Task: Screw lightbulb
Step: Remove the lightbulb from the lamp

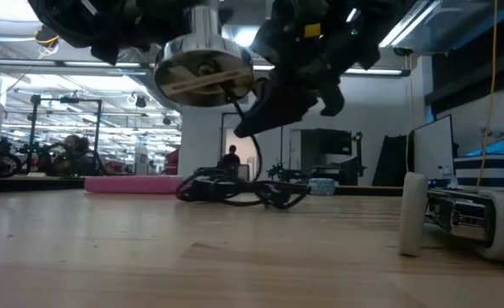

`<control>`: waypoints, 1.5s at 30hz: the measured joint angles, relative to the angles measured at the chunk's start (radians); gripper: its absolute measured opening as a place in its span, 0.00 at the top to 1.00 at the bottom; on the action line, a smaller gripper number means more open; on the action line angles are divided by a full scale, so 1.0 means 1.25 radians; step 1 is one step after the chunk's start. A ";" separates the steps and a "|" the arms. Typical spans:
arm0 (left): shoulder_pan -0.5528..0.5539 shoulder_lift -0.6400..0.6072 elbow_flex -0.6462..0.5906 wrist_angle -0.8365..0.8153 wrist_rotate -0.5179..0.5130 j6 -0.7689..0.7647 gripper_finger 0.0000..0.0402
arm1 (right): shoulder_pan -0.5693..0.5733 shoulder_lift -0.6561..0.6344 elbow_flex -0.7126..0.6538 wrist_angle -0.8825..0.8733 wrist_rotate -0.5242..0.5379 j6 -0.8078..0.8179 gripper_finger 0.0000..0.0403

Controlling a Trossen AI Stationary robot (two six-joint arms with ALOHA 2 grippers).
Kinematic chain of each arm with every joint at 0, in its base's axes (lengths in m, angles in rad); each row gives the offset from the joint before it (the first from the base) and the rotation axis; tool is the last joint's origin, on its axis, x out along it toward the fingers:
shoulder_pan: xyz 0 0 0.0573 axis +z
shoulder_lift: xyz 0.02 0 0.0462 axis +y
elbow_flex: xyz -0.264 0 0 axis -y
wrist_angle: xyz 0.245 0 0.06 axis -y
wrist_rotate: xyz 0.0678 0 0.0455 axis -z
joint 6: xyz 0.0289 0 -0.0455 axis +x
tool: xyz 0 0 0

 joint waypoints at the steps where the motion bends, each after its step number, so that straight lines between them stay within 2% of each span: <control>1: 0.004 0.000 0.000 -0.006 -0.002 0.009 0.63 | 0.002 -0.004 0.000 -0.012 0.002 0.009 0.98; 12: 0.050 0.000 -0.001 -0.078 -0.036 0.058 0.63 | 0.069 -0.008 -0.002 -0.136 0.002 0.098 0.98; 20: 0.065 0.000 -0.001 -0.103 -0.144 0.080 0.64 | 0.122 -0.008 -0.002 -0.089 0.035 0.186 0.98; 26: 0.065 -0.001 0.000 -0.091 -0.239 0.070 0.63 | 0.160 -0.007 -0.002 0.031 0.158 0.239 0.98; 31: 0.064 -0.001 0.000 -0.041 -0.304 0.043 0.62 | 0.179 -0.006 -0.002 0.069 0.327 0.261 0.98; 34: 0.064 -0.001 0.000 -0.004 -0.326 0.026 0.62 | 0.182 0.016 -0.001 0.135 0.397 0.276 0.98; 41: 0.061 -0.001 0.000 -0.012 -0.328 0.003 0.62 | 0.179 0.111 -0.001 0.334 0.423 0.284 0.98; 45: 0.052 -0.001 0.000 -0.017 -0.327 0.007 0.62 | 0.178 0.122 -0.002 0.340 0.434 0.283 0.92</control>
